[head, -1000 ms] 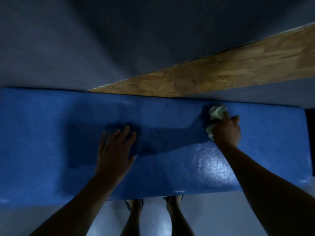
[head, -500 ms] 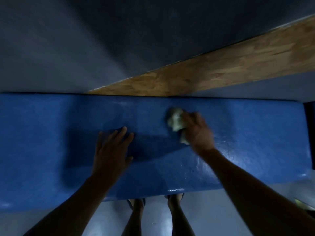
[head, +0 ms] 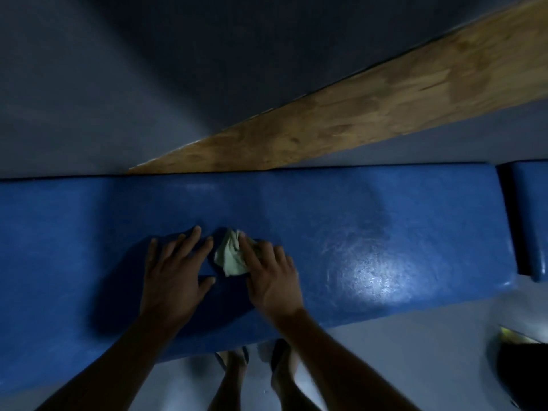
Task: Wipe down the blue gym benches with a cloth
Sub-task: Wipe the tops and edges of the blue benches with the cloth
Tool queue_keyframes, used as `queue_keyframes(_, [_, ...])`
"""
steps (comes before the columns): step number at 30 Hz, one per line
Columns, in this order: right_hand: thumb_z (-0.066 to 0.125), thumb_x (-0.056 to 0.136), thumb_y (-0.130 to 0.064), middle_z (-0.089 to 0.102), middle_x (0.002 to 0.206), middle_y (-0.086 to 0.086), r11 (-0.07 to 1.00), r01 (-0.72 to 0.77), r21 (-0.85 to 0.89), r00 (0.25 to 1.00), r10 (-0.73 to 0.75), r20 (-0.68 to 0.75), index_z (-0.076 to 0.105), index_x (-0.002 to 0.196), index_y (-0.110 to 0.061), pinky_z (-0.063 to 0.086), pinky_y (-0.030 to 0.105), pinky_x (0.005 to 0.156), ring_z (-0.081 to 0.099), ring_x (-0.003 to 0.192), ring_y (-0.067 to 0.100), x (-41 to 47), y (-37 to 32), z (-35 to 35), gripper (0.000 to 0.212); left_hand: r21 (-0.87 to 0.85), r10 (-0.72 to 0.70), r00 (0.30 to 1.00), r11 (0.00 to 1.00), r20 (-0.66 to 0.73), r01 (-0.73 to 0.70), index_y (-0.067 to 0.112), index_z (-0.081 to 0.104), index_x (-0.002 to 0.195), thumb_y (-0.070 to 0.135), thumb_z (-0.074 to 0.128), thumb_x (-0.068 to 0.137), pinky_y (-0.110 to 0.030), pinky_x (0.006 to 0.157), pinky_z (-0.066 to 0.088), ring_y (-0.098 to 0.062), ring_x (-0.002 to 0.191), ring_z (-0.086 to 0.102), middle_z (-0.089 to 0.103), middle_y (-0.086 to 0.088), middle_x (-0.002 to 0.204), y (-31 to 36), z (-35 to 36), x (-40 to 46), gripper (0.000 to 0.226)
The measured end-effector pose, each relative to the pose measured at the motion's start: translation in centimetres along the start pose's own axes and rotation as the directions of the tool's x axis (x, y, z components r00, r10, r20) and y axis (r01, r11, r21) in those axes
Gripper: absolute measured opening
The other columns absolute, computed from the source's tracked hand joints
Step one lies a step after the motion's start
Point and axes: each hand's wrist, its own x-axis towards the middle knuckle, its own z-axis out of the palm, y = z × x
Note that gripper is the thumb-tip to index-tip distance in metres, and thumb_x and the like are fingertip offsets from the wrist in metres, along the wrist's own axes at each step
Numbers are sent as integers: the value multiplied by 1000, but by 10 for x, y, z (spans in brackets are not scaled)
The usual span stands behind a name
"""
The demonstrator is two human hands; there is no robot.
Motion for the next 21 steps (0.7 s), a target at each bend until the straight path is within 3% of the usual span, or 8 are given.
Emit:
queue_keyframes(2, [56,82,-30,50,113,4,986,109,-128,994,-108,17,37,146,-27,46,40,72,52,88,30,-9,49,-9,67,-13,10,999,1000,-30,-10,25,52,139,45,81,71,-59,114,19,-31,132,44,40,-2,154,-1,1,-2,77])
queue_keyframes(5, [57,80,-28,54,110,9,962,-221,-159,974,209,-90,46,141,-25,48,42,69,52,88,36,-33,139,-28,62,-40,8,999,999,-43,-10,26,50,140,47,76,75,-58,114,17,-31,133,43,40,-2,154,1,2,-3,73])
queue_keyframes(8, [65,80,-18,45,110,9,766,-643,4,759,637,-133,40,144,-32,50,45,69,44,91,35,-52,171,-40,70,-47,-3,998,999,-58,0,25,51,139,41,81,72,-59,114,18,-31,134,43,41,-2,153,3,5,-3,75])
queue_keyframes(11, [57,82,-11,46,113,17,660,-743,106,640,749,-173,34,148,-21,48,47,75,48,94,39,-42,120,-12,70,-19,-18,998,1000,-61,17,22,54,137,31,87,64,-60,112,23,-33,131,43,43,-4,152,7,8,-4,80])
queue_keyframes(14, [57,76,-16,51,105,13,832,-547,93,814,555,-170,40,144,-13,46,41,74,51,85,33,-36,30,16,70,8,-11,998,1000,-64,12,22,51,140,31,85,67,-60,112,22,-31,134,39,39,-3,154,10,8,-6,81])
queue_keyframes(16, [53,78,-22,52,105,8,960,-276,45,957,279,-77,39,145,-16,45,39,72,50,85,28,-41,-11,19,69,27,-1,997,1000,-79,3,22,49,141,30,84,70,-60,112,21,-31,135,38,38,-3,155,10,6,-7,80])
queue_keyframes(19, [50,84,-25,54,111,6,992,129,-12,991,-128,25,36,148,-22,45,39,70,51,87,29,-49,18,8,65,42,-11,997,999,-80,14,21,51,139,28,86,67,-60,111,20,-33,133,41,41,-5,153,12,6,-8,81])
queue_keyframes(21, [47,87,-25,54,112,6,977,181,-112,983,-176,56,35,148,-25,48,40,70,51,88,30,-59,72,-2,62,33,-31,997,999,-73,34,22,51,139,28,87,66,-60,112,19,-33,133,40,41,-4,153,12,7,-7,81])
